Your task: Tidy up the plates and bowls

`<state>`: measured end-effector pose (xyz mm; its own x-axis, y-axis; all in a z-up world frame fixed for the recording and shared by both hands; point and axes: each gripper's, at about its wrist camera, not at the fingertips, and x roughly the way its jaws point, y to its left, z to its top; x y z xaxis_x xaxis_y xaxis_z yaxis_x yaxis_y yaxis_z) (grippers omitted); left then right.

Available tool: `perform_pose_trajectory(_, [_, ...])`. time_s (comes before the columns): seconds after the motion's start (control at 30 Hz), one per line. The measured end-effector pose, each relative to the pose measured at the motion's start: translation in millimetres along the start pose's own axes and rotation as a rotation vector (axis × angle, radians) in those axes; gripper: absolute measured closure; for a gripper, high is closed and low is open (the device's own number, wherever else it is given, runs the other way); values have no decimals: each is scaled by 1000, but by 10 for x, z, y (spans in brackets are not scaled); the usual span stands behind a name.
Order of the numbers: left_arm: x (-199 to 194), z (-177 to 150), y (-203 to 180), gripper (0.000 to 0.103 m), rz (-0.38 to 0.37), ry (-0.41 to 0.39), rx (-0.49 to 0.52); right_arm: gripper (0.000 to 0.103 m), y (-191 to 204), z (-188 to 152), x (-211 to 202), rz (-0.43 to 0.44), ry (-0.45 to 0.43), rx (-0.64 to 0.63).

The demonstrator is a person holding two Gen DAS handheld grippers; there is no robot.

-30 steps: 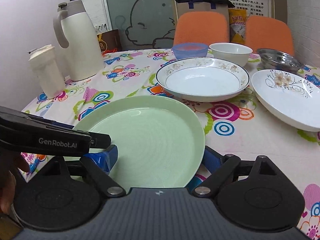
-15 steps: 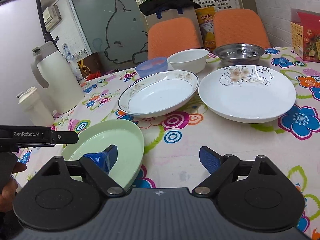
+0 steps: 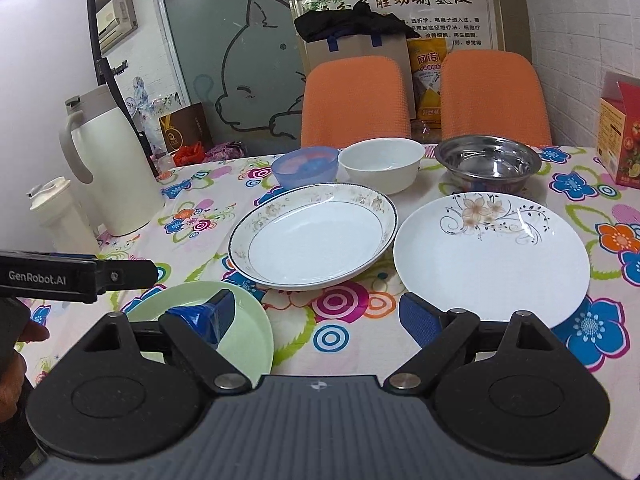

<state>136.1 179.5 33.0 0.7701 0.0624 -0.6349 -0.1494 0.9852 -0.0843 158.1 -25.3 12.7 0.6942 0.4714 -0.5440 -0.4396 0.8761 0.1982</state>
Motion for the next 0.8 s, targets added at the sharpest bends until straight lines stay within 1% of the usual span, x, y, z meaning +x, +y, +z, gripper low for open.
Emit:
perform_pose_trajectory(0.1, [75, 65, -30, 1, 12, 5, 29, 27, -69, 76, 111, -6, 8, -7])
perform_pose_trajectory(0.2, [175, 112, -18, 1, 13, 22, 33, 27, -160, 120, 283, -15, 49, 19])
perform_pose_trajectory(0.4, [400, 140, 90, 1, 12, 64, -7, 27, -226, 98, 461, 77, 96, 119])
perform_pose_trajectory(0.5, [468, 145, 142, 1, 12, 74, -22, 27, -217, 124, 540, 71, 108, 131])
perform_pose_trajectory(0.67, [477, 142, 198, 1, 17, 69, -23, 27, -222, 197, 689, 93, 113, 176])
perform_pose_trajectory(0.77, [457, 129, 236, 1, 20, 64, -24, 27, -166, 250, 795, 74, 109, 162])
perform_pose_trajectory(0.8, [447, 123, 250, 1, 22, 62, -24, 25, -129, 259, 818, 61, 111, 153])
